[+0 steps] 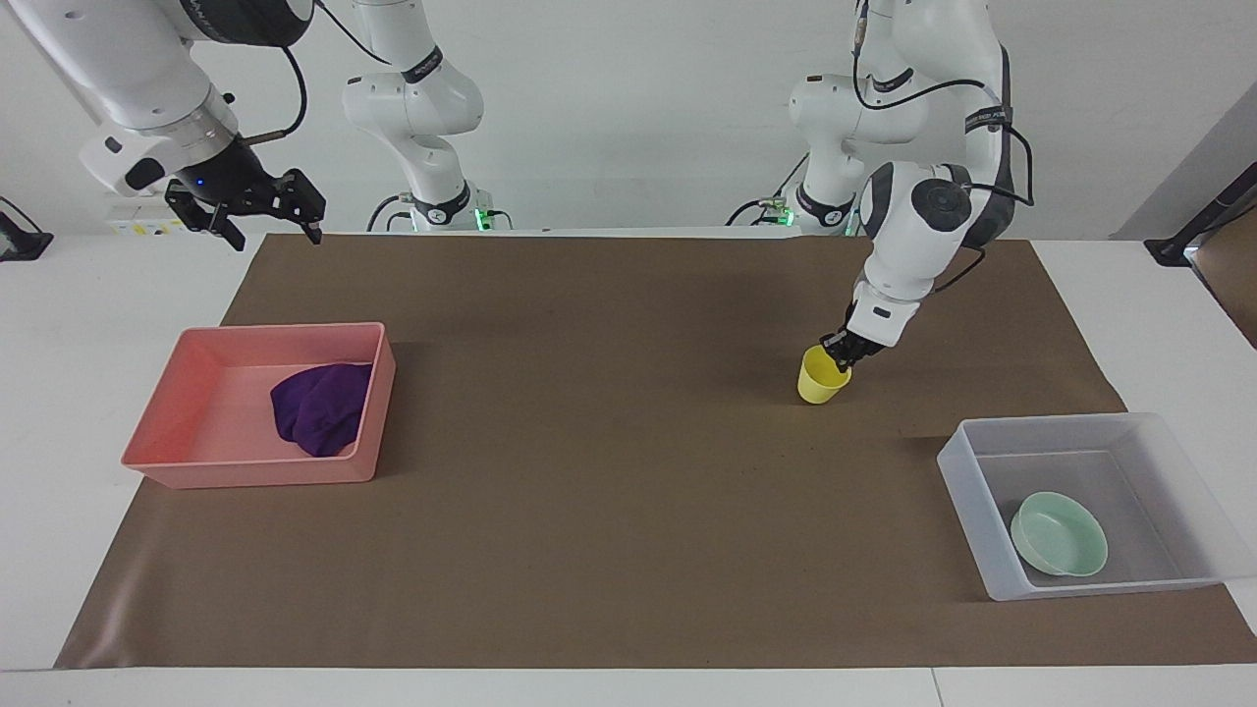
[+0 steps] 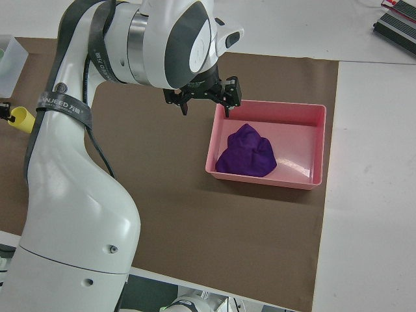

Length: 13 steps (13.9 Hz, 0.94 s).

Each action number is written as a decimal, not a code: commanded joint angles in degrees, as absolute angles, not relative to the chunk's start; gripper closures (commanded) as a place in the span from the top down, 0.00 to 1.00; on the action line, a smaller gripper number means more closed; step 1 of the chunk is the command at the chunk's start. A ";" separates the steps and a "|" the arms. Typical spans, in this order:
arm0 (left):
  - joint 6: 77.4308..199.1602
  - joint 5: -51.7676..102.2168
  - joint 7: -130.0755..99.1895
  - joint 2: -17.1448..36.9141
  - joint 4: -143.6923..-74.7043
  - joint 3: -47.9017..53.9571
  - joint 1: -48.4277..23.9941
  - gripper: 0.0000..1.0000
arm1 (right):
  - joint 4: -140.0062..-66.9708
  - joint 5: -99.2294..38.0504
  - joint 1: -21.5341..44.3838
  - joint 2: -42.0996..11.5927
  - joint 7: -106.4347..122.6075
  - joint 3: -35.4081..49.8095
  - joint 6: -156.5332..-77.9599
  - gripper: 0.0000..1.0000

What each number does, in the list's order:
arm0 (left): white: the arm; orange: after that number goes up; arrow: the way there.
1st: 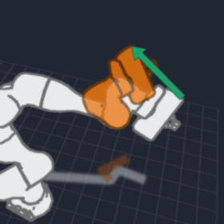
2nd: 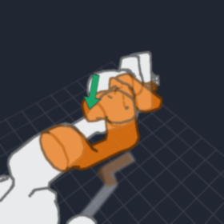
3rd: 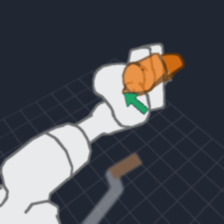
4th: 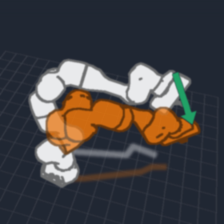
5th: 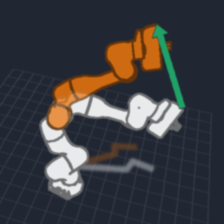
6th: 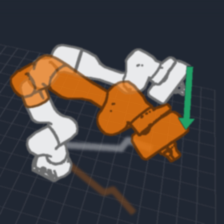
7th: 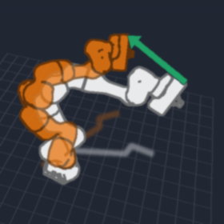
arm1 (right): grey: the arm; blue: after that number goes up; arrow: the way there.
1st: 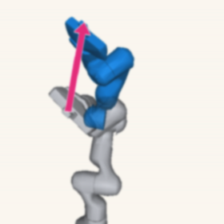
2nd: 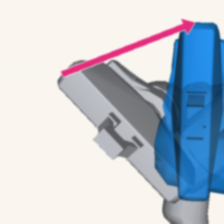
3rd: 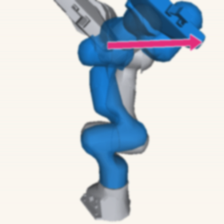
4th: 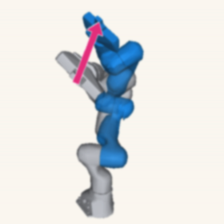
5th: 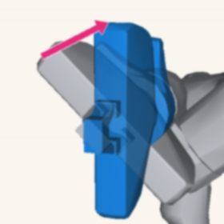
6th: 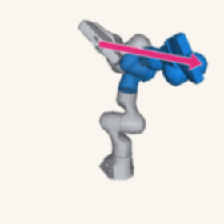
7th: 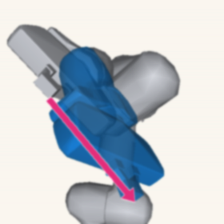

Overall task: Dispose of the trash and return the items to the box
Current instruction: 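Grasp the yellow cup with the left gripper and place it in the bowl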

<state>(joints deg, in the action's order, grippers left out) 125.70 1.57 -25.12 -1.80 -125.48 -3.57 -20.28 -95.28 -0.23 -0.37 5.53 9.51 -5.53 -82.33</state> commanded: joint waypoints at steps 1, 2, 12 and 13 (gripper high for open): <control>115.94 0.88 -25.58 5.24 -107.37 -4.22 -15.14 0.00 | -95.89 0.26 -0.62 5.80 8.61 -5.19 -83.41 1.00; 115.67 1.23 -25.40 7.45 -102.79 -4.13 -12.59 0.00 | -95.89 0.26 -0.53 5.80 8.61 -5.19 -83.41 1.00; 131.22 3.78 -21.27 24.16 -90.17 -4.22 5.10 0.00 | -95.80 -0.09 -0.53 5.45 8.61 -5.10 -84.81 1.00; 132.09 3.61 -21.27 25.30 -90.26 -4.13 4.58 0.00 | -95.80 -0.09 -0.53 5.45 8.61 -5.10 -84.73 1.00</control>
<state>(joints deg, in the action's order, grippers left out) 131.09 3.49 -21.70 22.59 -92.36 -4.63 5.03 -95.30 -0.23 -0.35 5.33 9.51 -5.46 -83.88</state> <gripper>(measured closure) 0.974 0.000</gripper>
